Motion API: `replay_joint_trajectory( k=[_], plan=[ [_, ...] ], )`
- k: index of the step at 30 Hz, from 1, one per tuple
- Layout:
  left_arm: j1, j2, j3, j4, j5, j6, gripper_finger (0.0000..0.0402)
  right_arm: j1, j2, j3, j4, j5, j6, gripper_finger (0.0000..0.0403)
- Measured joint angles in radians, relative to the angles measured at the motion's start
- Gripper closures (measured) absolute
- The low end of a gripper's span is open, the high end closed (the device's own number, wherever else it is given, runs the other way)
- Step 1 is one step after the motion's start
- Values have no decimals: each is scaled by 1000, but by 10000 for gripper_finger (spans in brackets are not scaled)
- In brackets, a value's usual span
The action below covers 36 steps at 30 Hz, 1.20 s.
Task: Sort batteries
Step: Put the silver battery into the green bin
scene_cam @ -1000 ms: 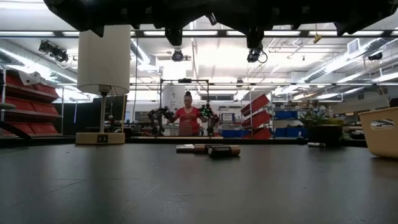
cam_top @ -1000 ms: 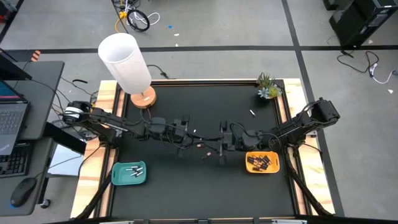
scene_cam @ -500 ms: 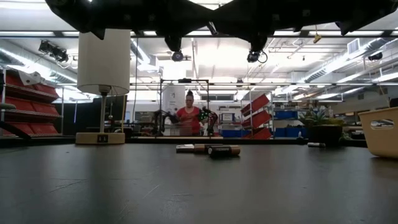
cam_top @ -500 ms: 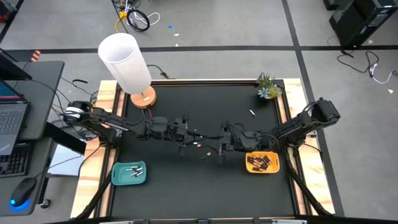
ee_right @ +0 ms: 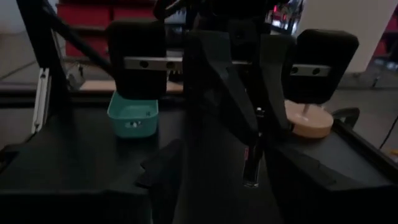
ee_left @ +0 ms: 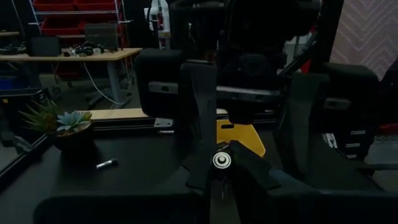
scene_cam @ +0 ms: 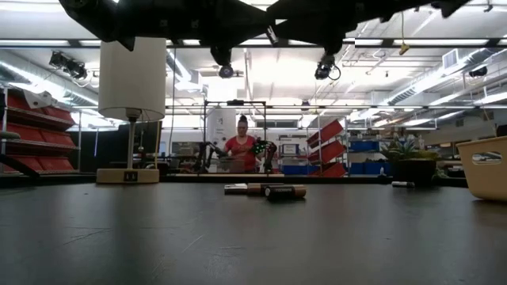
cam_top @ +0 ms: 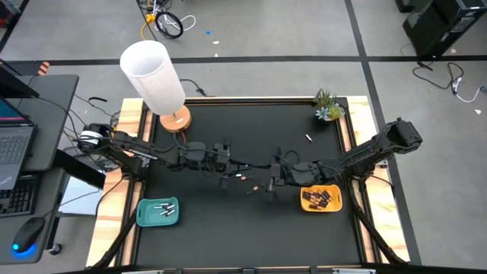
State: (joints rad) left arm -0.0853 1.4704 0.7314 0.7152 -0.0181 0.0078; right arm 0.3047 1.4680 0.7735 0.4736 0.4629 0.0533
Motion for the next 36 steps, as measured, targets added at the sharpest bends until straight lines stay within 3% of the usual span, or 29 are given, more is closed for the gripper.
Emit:
replay_joint_trajectory(
  k=[9, 18, 22, 26, 29, 34, 36],
  plan=[
    [-2, -6, -1, -7, 11, 0, 352, 37, -100, 62, -507, 30, 255, 206],
    [-2, -13, -2, -125, 7, -11, 352, 9, -135, 66, -727, 49, 394, 224],
    [-9, -89, -3, -381, 4, -39, 352, -15, -106, 18, -703, 105, 401, 227],
    [-34, -211, -2, -664, 5, -117, 352, -38, -65, -52, -526, 145, 374, 230],
    [-64, -311, -2, -913, 75, -169, 352, -54, -35, -87, -371, 149, 324, 232],
    [-180, -459, -3, -1290, 113, -370, 352, -66, 8, -104, -192, 147, 200, 235],
    [-239, -508, -2, -1350, 136, -483, 352, -73, 11, -104, -165, 146, 160, 234]
  ],
)
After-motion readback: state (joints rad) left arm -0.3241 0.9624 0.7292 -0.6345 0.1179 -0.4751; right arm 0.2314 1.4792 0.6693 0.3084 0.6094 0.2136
